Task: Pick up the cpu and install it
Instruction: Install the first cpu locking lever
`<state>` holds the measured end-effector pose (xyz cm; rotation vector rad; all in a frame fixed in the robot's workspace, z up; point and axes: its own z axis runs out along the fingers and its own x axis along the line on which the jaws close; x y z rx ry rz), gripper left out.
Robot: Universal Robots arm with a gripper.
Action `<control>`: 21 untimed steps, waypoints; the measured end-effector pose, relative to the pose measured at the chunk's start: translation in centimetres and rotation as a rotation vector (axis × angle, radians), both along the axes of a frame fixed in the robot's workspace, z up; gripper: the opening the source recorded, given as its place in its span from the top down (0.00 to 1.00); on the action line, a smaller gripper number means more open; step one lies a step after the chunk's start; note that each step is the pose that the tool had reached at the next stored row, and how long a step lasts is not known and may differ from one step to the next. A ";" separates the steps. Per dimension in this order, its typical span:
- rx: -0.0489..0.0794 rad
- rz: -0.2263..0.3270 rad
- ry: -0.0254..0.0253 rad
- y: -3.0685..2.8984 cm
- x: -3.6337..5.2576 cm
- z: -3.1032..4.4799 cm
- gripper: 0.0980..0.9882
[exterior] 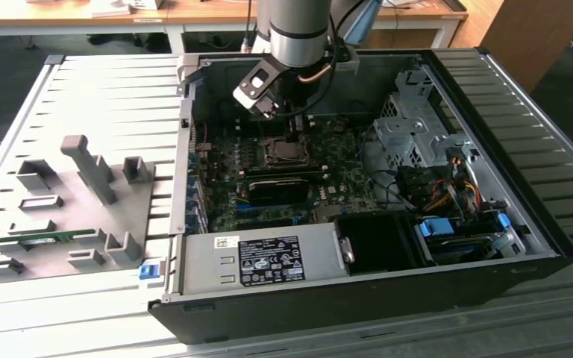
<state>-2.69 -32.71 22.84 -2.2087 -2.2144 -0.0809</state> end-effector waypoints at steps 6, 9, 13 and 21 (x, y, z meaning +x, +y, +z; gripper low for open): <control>0.000 0.000 -0.0001 0.00 0.00 1.33 0.99; 0.000 0.000 -0.0001 0.00 0.00 2.12 0.99; 0.000 0.000 0.0000 0.00 0.00 3.14 0.99; 0.000 0.000 -0.0001 0.00 0.00 5.04 0.99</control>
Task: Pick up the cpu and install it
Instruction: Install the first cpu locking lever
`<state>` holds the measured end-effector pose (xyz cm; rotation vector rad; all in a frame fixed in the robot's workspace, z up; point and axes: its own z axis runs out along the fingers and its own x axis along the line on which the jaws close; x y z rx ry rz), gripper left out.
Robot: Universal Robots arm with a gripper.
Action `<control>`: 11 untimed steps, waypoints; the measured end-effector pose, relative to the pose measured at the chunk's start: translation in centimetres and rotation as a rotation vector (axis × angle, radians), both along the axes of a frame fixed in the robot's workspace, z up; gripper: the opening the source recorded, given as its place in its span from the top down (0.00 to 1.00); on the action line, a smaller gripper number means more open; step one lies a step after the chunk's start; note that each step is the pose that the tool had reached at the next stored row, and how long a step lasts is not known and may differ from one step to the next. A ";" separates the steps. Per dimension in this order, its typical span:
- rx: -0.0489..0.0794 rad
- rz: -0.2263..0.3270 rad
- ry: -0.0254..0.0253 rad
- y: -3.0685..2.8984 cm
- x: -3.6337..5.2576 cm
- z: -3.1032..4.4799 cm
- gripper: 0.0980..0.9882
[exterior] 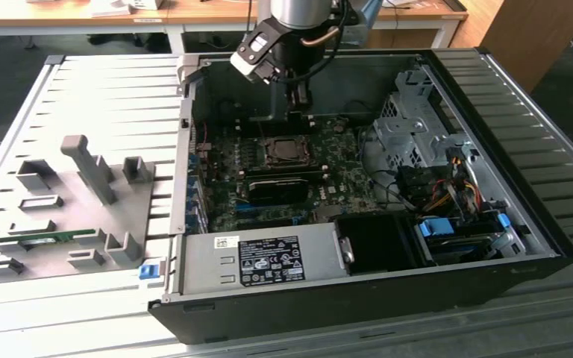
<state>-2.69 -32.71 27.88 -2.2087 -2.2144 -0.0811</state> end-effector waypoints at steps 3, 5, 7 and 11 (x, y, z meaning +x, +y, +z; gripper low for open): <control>0.000 0.000 0.0000 0.00 0.00 0.79 0.99; 0.000 0.000 0.0001 0.00 0.00 1.33 0.99; 0.000 0.000 0.0001 0.00 0.00 1.89 0.99; 0.000 0.000 0.0000 0.00 0.00 3.01 0.99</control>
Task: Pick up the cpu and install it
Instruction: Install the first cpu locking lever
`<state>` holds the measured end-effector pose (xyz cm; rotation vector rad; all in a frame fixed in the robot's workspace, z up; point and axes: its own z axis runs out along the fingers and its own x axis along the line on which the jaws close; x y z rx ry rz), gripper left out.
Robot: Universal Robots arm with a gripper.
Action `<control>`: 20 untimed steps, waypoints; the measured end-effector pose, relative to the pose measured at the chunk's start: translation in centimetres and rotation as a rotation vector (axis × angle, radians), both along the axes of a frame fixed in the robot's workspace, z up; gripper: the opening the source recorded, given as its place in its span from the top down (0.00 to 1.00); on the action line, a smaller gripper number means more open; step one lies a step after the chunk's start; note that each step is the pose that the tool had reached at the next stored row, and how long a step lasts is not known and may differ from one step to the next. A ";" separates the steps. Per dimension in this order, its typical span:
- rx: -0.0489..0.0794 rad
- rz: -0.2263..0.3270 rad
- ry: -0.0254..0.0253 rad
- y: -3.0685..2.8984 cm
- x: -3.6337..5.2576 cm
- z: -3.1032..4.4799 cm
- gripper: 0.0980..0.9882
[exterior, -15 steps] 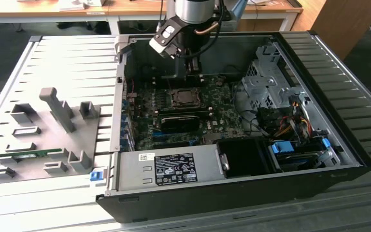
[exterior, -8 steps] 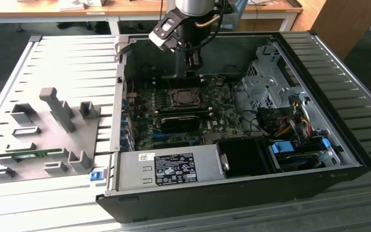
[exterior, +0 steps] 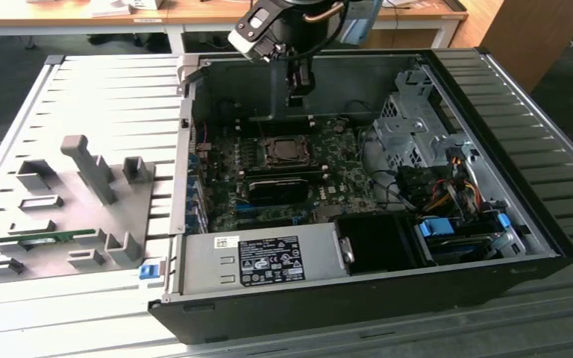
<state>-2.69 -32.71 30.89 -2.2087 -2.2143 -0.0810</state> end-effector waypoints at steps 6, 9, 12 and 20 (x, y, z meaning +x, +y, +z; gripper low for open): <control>0.000 0.000 -0.0001 0.00 0.00 0.89 0.99; -0.001 0.006 0.0000 0.00 0.00 0.91 0.99; -0.001 0.058 0.0001 0.00 0.00 0.91 0.99; -0.001 0.205 0.0000 0.00 0.00 0.83 0.99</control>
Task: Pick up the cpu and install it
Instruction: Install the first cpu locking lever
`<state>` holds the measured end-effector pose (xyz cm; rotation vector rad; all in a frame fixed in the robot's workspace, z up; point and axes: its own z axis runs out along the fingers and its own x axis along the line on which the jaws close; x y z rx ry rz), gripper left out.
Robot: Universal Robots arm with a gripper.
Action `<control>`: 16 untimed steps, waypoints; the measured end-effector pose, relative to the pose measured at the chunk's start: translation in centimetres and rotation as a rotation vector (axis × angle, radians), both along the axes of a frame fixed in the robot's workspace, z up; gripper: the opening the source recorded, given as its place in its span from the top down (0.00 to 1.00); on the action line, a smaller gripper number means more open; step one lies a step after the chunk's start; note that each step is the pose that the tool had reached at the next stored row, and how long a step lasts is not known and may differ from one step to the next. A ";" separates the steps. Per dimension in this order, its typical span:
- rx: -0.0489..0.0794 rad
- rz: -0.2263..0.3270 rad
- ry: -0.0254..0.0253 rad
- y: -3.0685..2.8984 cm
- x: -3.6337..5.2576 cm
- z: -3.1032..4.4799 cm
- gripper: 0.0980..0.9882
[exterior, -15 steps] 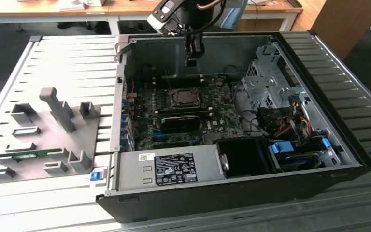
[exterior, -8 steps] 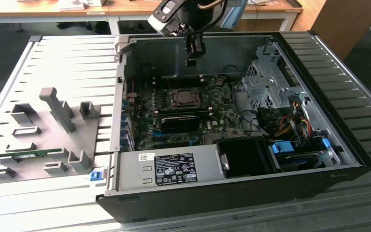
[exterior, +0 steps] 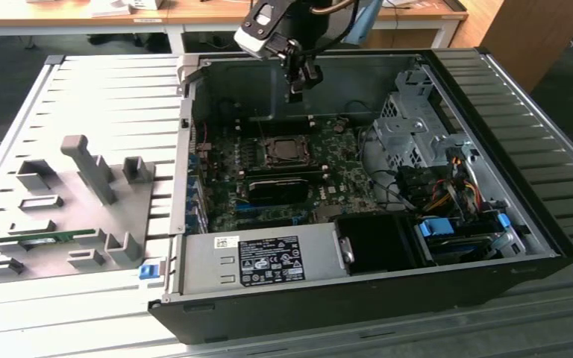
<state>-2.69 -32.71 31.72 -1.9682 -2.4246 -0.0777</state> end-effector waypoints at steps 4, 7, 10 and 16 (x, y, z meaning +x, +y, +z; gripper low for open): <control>0.000 0.071 0.0000 0.00 0.00 -0.02 0.99; 0.000 0.123 0.0000 0.00 0.00 -0.04 0.99; 0.000 0.171 0.0000 0.00 0.00 -0.05 0.99; 0.000 0.239 0.0000 -0.01 0.00 -0.07 0.99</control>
